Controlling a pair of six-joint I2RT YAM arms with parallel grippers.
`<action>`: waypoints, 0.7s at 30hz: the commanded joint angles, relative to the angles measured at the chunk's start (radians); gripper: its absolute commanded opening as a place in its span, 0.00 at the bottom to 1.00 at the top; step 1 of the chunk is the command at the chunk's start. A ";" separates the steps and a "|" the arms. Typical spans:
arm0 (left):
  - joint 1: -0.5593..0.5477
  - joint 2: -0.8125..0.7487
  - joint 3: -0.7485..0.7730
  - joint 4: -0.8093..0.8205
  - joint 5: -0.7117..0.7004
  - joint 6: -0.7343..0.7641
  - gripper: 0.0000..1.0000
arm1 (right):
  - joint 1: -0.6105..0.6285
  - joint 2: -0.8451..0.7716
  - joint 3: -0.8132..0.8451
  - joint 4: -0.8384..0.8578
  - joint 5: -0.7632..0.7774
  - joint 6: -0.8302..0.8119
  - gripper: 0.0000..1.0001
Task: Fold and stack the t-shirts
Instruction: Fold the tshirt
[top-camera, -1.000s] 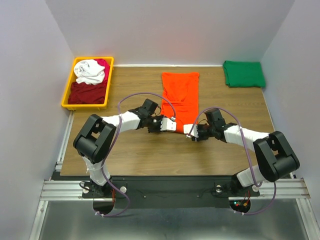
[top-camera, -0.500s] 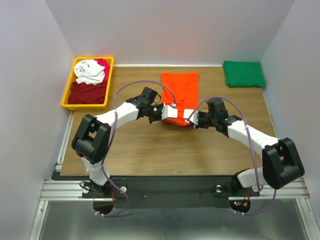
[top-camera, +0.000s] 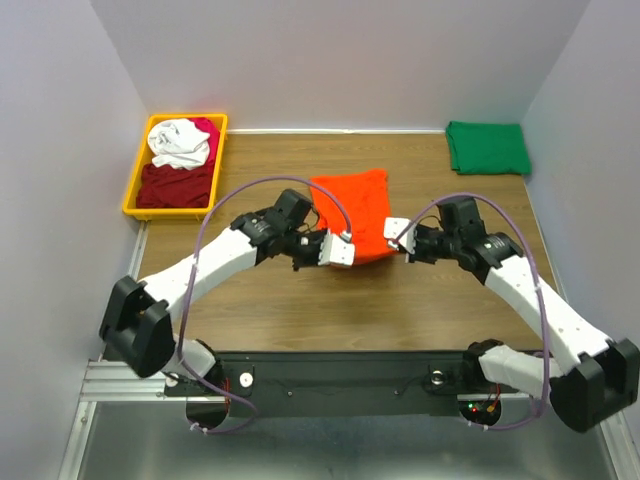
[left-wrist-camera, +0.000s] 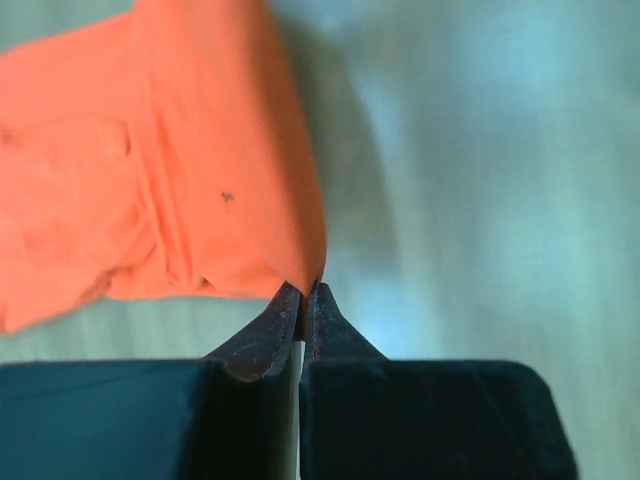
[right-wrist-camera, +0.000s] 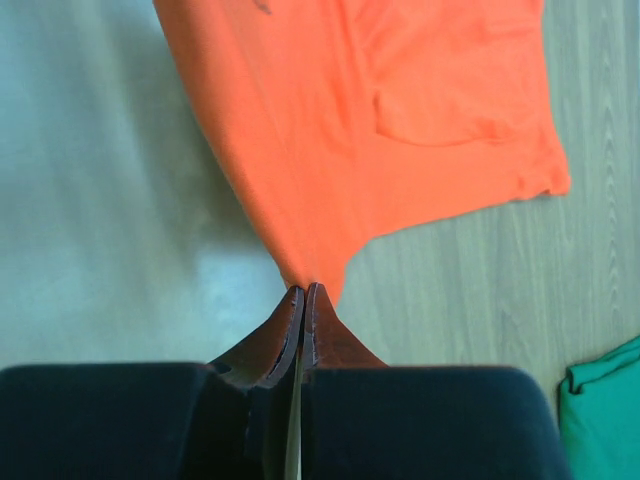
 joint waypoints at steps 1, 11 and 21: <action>-0.069 -0.141 -0.059 -0.158 0.087 -0.041 0.00 | 0.012 -0.144 0.056 -0.294 -0.107 -0.033 0.00; -0.131 -0.302 -0.059 -0.319 0.215 -0.133 0.00 | 0.015 -0.300 0.097 -0.484 -0.164 -0.047 0.01; 0.007 -0.087 0.095 -0.351 0.219 -0.069 0.00 | -0.037 0.033 0.228 -0.423 -0.124 -0.150 0.01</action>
